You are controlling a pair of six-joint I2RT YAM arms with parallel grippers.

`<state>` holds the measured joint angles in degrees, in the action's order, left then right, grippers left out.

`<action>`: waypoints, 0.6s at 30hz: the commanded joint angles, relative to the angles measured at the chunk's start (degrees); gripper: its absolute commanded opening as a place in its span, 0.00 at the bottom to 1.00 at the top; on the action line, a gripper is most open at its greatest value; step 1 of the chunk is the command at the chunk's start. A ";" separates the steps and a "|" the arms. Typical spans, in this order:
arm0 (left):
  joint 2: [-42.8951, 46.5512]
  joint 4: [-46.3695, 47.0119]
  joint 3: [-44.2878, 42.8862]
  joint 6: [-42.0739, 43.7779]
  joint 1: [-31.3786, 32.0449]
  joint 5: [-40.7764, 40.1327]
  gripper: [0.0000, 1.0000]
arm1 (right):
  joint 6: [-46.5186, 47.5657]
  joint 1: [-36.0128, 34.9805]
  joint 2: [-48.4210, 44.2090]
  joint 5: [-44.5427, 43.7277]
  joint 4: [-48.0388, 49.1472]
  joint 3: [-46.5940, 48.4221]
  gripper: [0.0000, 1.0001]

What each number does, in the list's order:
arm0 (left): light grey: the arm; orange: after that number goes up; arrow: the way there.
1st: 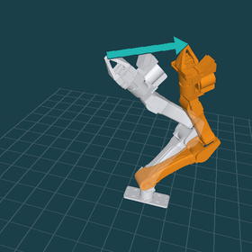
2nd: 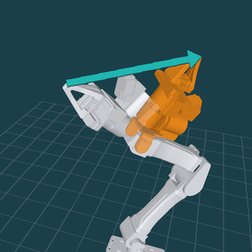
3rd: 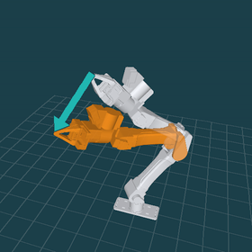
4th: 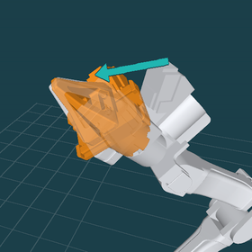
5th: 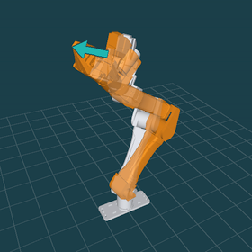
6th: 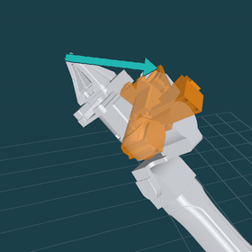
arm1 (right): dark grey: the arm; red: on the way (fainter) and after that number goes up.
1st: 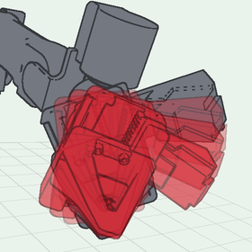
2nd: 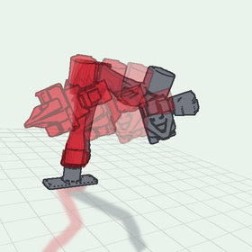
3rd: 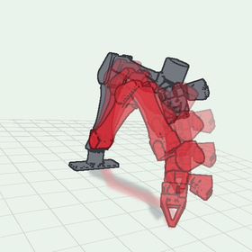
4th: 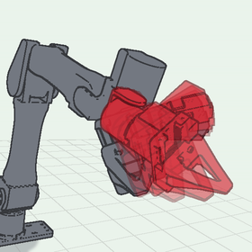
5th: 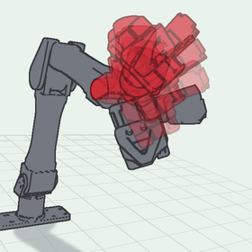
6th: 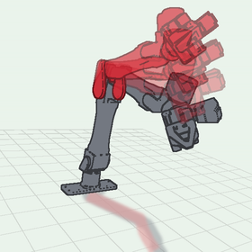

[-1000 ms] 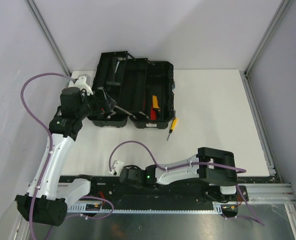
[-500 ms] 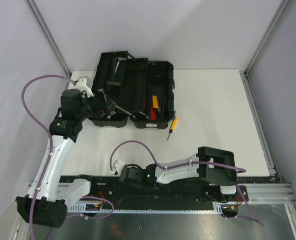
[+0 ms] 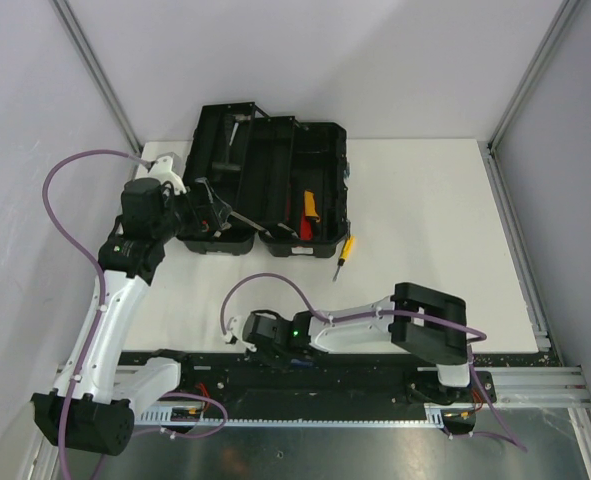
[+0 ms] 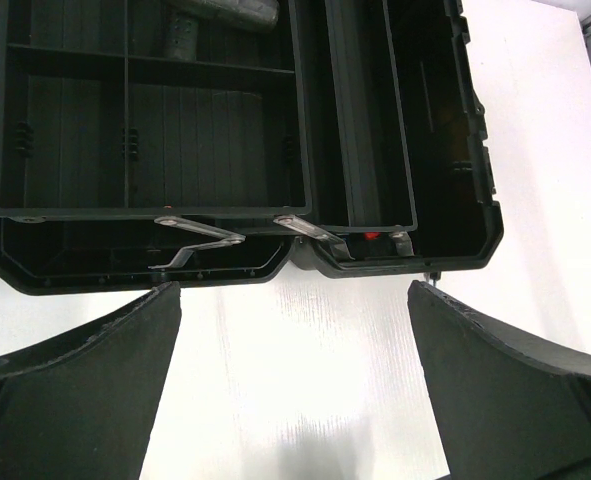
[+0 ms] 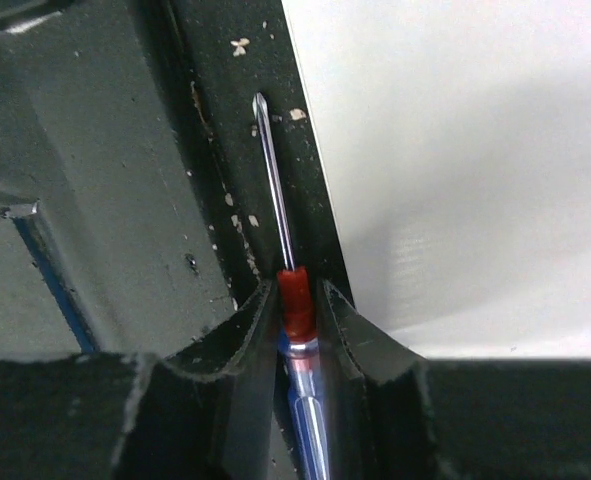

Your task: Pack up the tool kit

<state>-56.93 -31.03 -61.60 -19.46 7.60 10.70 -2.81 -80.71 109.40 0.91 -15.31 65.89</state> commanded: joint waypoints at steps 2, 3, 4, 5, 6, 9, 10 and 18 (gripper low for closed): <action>1.25 0.83 0.31 0.74 -0.29 -0.58 0.99 | -1.73 -2.81 4.89 -3.87 -2.37 0.22 0.29; 1.27 0.81 0.28 0.74 -0.25 -0.58 1.00 | -2.32 -3.33 5.44 -5.95 -2.06 0.26 0.30; 1.24 0.80 0.27 0.79 -0.28 -0.68 1.00 | -2.79 -3.59 5.94 -7.56 -1.81 0.28 0.30; 1.26 0.84 0.22 0.81 -0.29 -0.72 0.99 | -3.51 -3.80 6.32 -8.85 -1.56 0.29 0.31; 1.28 0.86 0.24 0.86 -0.29 -0.74 1.00 | -4.04 -3.87 6.46 -9.58 -1.34 0.25 0.29; 1.29 0.83 0.25 0.98 -0.26 -0.76 0.99 | -4.83 -4.03 5.78 -11.30 -0.95 0.25 0.17; 1.25 0.81 0.21 1.04 -0.28 -0.77 0.99 | -4.79 -3.98 5.18 -11.90 -0.82 0.27 0.13; 1.28 0.82 -0.48 1.09 -0.26 -0.98 0.99 | -2.03 -3.37 -4.70 -17.06 -0.80 0.26 0.00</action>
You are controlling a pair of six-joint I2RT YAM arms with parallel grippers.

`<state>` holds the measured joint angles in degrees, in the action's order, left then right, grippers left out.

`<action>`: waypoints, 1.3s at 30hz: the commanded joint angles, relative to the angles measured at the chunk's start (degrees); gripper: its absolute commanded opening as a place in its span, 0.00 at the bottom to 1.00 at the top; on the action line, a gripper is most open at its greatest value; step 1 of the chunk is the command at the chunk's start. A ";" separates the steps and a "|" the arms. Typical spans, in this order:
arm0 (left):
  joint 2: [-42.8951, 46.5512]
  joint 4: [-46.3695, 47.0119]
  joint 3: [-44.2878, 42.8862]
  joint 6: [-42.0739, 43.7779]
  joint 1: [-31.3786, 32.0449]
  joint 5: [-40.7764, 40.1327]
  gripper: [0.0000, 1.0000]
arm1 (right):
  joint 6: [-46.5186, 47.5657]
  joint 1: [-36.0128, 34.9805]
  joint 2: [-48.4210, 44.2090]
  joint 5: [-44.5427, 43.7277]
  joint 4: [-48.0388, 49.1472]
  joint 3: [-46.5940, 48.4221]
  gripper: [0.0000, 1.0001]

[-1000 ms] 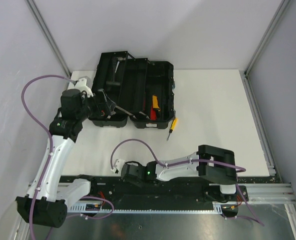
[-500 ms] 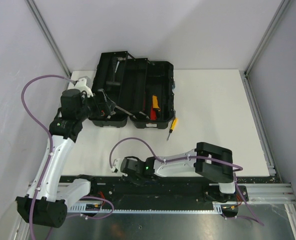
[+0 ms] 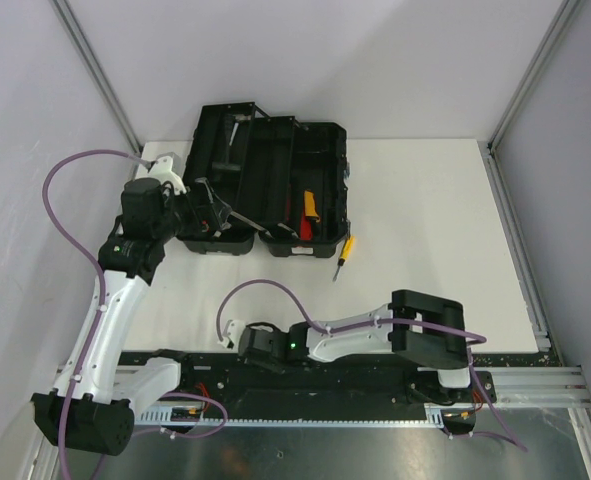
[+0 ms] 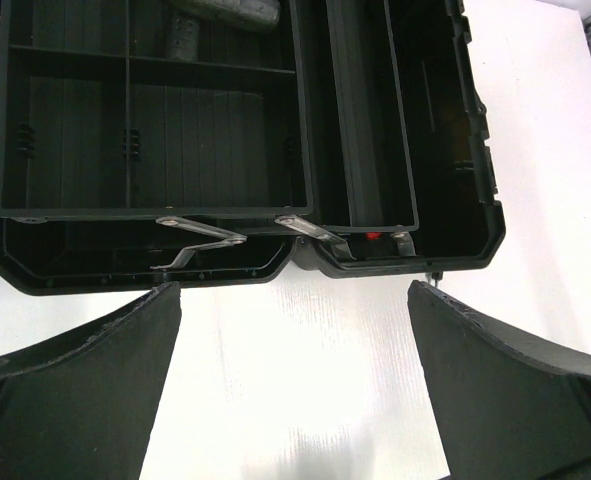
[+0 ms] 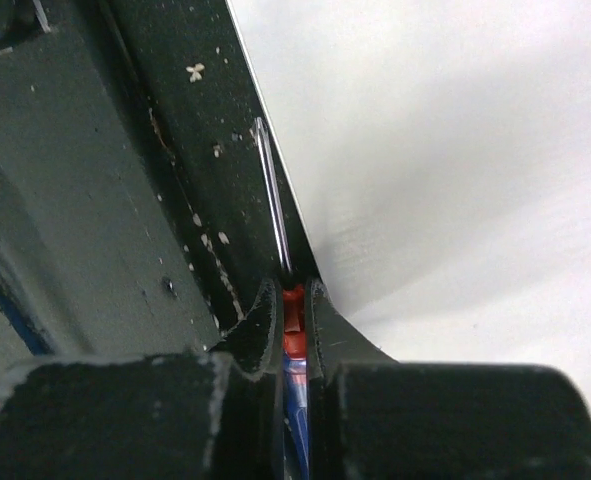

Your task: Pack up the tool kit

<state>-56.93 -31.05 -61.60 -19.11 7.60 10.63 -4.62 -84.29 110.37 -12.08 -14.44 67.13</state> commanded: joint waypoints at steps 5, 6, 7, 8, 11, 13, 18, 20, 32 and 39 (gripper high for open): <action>1.08 0.87 -1.83 0.55 -0.30 -1.86 0.99 | 1.99 1.35 -14.12 -4.58 -1.04 -1.04 0.00; 0.92 0.84 -2.24 0.47 -0.30 -2.25 0.99 | 2.16 1.78 -15.79 -4.78 -0.95 -1.04 0.00; 0.80 0.83 -2.70 0.35 -0.30 -2.79 0.99 | 2.25 2.30 -17.51 -4.88 -0.81 -1.04 0.00; 0.65 0.82 -3.20 0.15 -0.30 -3.51 0.99 | 2.07 2.95 -19.03 -5.06 -0.70 -1.04 0.00; 0.04 0.10 -5.44 -1.11 -0.41 -7.12 0.99 | 0.11 6.35 -23.66 -4.14 -0.27 -1.01 0.00; -0.52 -0.68 -7.14 -2.16 -0.86 -9.42 0.99 | -2.13 9.59 -26.51 -2.35 0.54 -0.99 0.00; -2.09 -1.31 -11.09 -4.40 -2.20 -9.30 0.99 | -9.94 21.06 -31.19 4.57 5.60 -1.16 0.00; -3.22 -1.19 -12.64 -4.21 -2.29 -5.11 1.00 | -13.96 26.03 -32.06 9.03 9.31 -1.16 0.00; -11.51 3.41 -15.11 6.31 9.57 29.02 0.98 | -44.45 48.62 -29.97 29.61 39.79 -1.09 0.00; -18.47 9.97 -15.90 4.80 17.43 26.39 0.92 | -53.63 52.35 -27.40 34.52 48.07 -0.83 0.00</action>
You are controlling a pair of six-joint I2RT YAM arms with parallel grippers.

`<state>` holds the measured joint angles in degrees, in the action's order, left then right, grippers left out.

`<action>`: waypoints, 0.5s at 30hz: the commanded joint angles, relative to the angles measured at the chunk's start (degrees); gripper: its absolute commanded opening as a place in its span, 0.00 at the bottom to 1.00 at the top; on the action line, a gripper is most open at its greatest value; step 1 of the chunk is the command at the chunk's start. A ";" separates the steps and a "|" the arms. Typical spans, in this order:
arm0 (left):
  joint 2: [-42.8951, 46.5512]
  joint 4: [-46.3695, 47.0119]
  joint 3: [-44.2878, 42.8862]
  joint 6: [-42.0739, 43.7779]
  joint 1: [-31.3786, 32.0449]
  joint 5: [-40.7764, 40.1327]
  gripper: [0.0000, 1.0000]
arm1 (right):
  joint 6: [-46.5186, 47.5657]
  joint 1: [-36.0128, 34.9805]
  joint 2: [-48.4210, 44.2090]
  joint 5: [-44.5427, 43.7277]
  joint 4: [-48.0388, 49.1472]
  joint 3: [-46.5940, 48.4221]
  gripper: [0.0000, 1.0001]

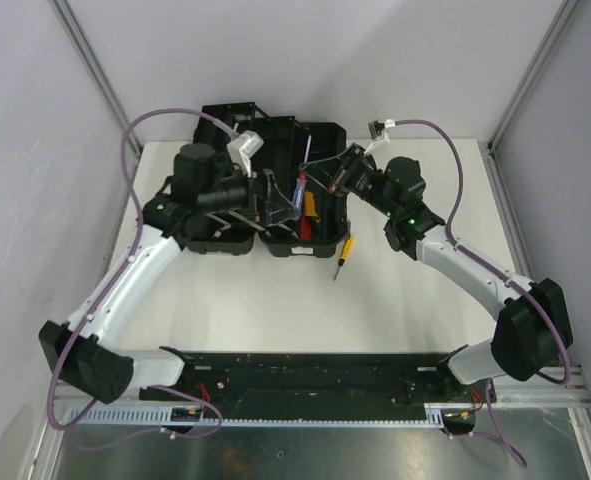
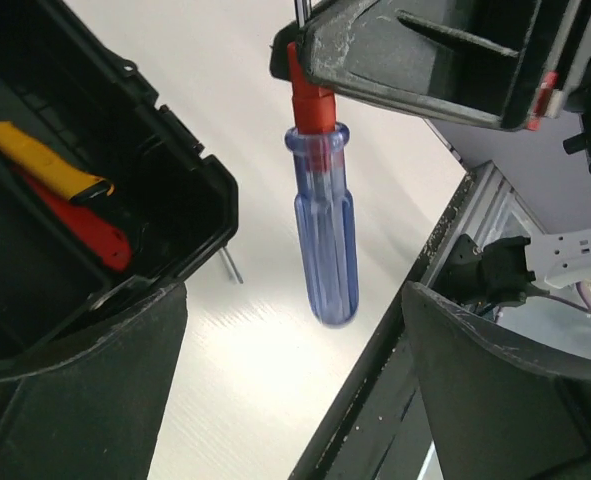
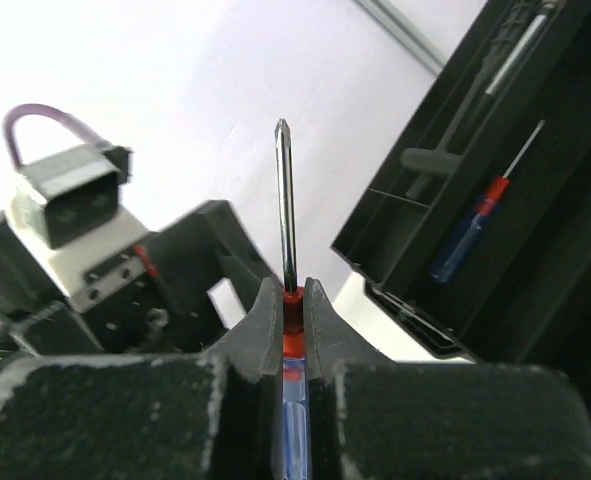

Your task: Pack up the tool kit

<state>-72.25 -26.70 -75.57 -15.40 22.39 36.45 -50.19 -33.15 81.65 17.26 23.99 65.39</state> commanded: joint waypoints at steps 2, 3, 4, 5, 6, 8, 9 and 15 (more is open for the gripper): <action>-4.87 7.43 -2.21 0.42 3.05 0.87 0.90 | -8.47 1.43 1.43 5.60 10.02 0.89 0.00; -5.60 8.36 -2.34 -0.13 3.20 1.06 0.89 | -8.49 1.56 1.51 5.78 10.07 0.89 0.00; -6.36 9.27 -2.50 -0.63 3.24 1.47 0.87 | -8.50 1.66 1.59 5.82 10.00 0.93 0.00; -7.00 9.99 -2.71 -0.97 3.25 1.98 0.84 | -8.51 1.76 1.68 5.79 10.06 0.91 0.00; -7.50 10.48 -2.99 -1.13 3.31 2.23 0.77 | -8.56 1.81 1.76 5.78 10.04 0.94 0.00; -8.38 10.95 -3.44 -1.19 3.35 1.90 0.56 | -8.26 1.84 2.05 5.62 9.96 0.90 0.00; -8.67 11.00 -3.62 -1.16 3.35 1.27 0.45 | -8.21 1.89 2.17 5.52 9.82 0.89 0.00; -9.28 10.35 -3.34 -2.58 3.24 -10.73 0.01 | -6.17 2.26 2.34 2.86 4.75 0.94 0.46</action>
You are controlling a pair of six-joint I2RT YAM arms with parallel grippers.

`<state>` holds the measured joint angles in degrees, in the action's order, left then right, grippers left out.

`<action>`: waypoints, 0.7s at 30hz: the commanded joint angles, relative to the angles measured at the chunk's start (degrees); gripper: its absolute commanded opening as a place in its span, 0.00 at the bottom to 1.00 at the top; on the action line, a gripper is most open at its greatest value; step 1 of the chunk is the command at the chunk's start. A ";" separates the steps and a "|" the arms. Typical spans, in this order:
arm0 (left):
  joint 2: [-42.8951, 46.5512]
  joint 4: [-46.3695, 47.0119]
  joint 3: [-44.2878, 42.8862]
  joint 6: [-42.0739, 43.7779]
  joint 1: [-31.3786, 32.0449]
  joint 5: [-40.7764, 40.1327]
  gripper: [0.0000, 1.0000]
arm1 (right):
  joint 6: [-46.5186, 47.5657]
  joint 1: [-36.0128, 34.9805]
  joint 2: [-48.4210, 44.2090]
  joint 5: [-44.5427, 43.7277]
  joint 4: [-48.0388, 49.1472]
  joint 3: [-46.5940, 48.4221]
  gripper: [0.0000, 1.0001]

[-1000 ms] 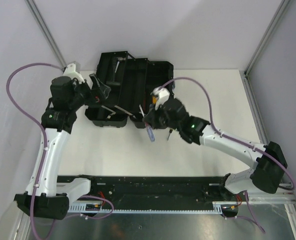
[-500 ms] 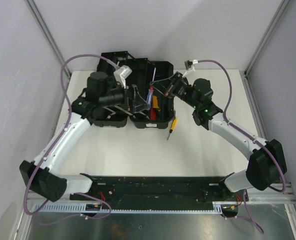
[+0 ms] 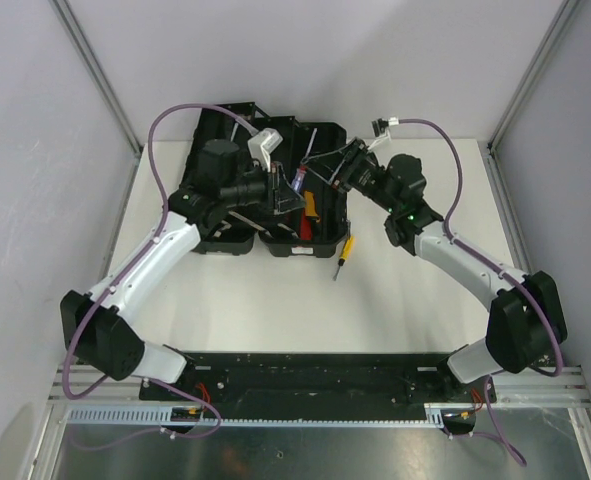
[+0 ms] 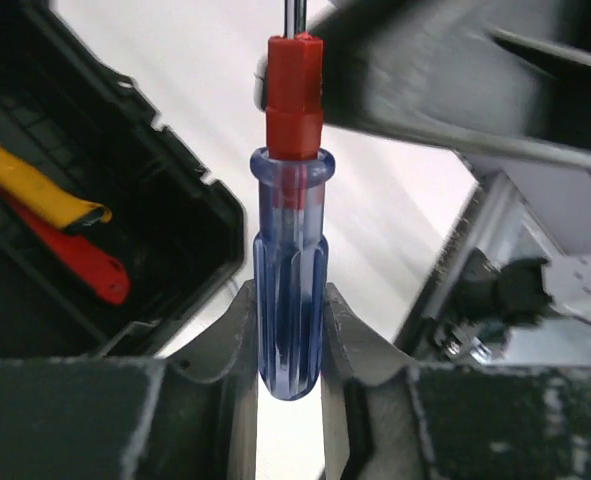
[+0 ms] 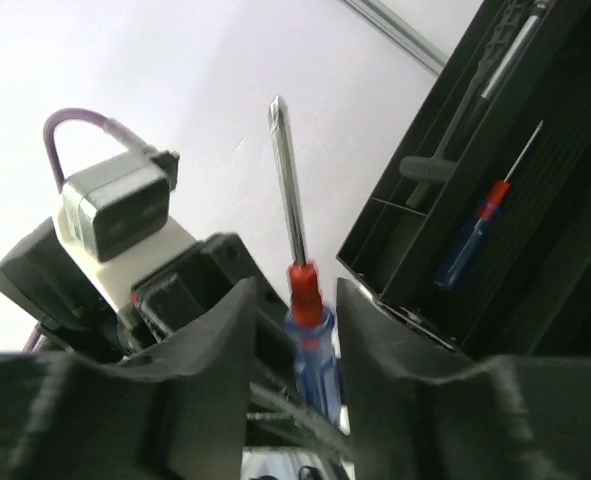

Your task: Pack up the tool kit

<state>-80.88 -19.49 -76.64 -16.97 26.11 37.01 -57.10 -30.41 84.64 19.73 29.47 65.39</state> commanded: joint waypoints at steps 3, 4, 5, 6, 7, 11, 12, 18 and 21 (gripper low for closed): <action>-2.40 -0.99 -3.60 -2.92 -0.53 -22.16 0.00 | 4.47 -0.17 -2.54 -6.58 -9.50 0.89 0.71; -3.65 -2.62 -4.52 -3.65 -0.57 -25.54 0.00 | 5.47 0.05 -3.38 -9.77 -12.98 0.89 0.76; -4.76 -4.14 -5.29 -4.28 -0.55 -28.38 0.00 | 6.33 0.34 -4.11 -13.03 -16.92 0.89 0.78; -5.66 -5.16 -5.85 -4.77 -0.54 -31.33 0.00 | 6.97 0.70 -4.78 -16.38 -21.22 0.89 0.77; -6.51 -5.71 -6.14 -4.93 -0.54 -34.04 0.00 | 7.30 1.10 -5.29 -20.16 -25.22 0.88 0.74; -11.09 -8.68 -9.22 -3.88 -0.49 -41.00 0.00 | 7.86 3.19 -4.39 -29.17 -41.95 0.94 0.58; -12.43 -9.98 -10.54 -3.56 -0.47 -42.79 0.00 | 8.05 3.31 -3.87 -30.69 -45.03 0.91 0.55; -17.47 -14.57 -15.32 -1.24 -0.49 -48.96 0.00 | 8.63 3.23 -2.49 -33.05 -50.39 -2.47 0.50; -18.56 -15.45 -15.71 -0.42 -0.59 -51.15 0.00 | 8.20 3.25 -1.85 -32.27 -49.62 -3.74 0.50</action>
<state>-99.07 -33.17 -88.95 -19.49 25.69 -7.88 -49.36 -26.92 82.13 -9.74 -17.23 62.81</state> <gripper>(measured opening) 0.267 0.499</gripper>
